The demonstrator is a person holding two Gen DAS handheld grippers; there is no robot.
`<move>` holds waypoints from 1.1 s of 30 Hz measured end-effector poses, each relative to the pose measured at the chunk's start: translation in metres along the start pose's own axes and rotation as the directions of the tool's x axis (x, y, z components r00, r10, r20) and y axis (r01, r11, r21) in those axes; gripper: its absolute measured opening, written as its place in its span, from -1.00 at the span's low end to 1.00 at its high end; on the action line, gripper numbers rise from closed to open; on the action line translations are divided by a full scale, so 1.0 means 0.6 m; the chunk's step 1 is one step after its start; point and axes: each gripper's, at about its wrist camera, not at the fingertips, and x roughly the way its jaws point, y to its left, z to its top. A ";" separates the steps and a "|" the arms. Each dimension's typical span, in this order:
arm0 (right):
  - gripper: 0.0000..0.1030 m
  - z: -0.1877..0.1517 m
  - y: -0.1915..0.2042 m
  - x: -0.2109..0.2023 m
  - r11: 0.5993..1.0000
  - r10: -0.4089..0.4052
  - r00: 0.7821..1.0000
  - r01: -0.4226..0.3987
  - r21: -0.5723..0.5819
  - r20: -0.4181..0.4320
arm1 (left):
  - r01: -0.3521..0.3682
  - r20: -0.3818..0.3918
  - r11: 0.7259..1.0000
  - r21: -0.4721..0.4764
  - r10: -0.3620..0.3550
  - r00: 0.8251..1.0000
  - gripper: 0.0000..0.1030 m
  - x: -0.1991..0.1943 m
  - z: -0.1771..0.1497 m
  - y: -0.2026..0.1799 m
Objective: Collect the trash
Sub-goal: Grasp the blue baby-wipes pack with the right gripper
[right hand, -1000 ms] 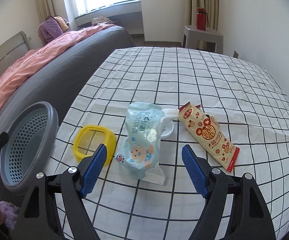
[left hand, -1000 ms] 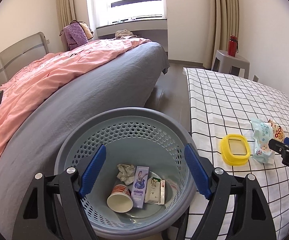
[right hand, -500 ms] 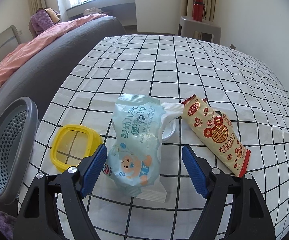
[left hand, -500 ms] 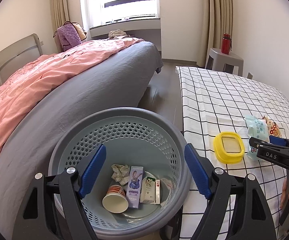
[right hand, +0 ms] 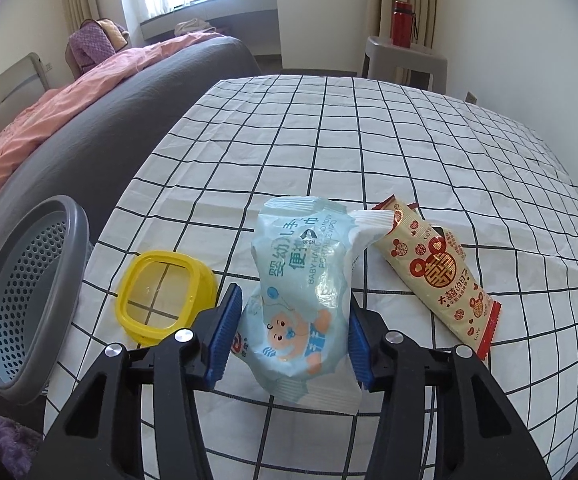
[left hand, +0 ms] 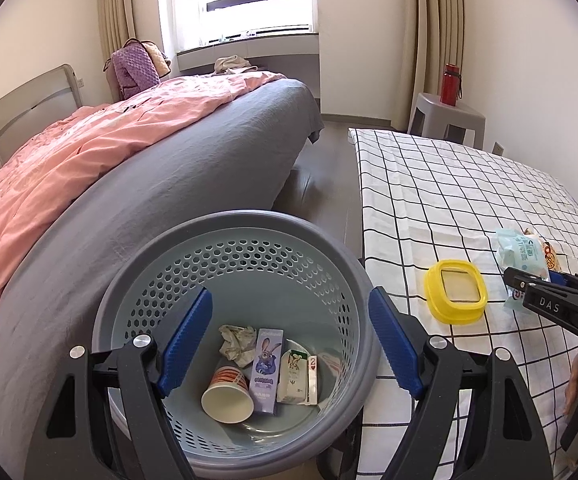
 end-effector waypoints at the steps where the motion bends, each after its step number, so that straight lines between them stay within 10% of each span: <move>1: -0.08 -0.001 -0.004 -0.006 1.000 0.008 1.000 -0.008 0.007 0.004 | 0.002 -0.001 1.000 0.003 -0.002 1.000 0.49 0.000 -0.001 -0.003; 33: -0.08 0.021 -0.133 -0.153 0.980 0.059 0.985 -0.088 0.177 0.163 | 0.226 -0.233 0.969 0.105 -0.197 0.953 0.49 0.104 0.005 -0.238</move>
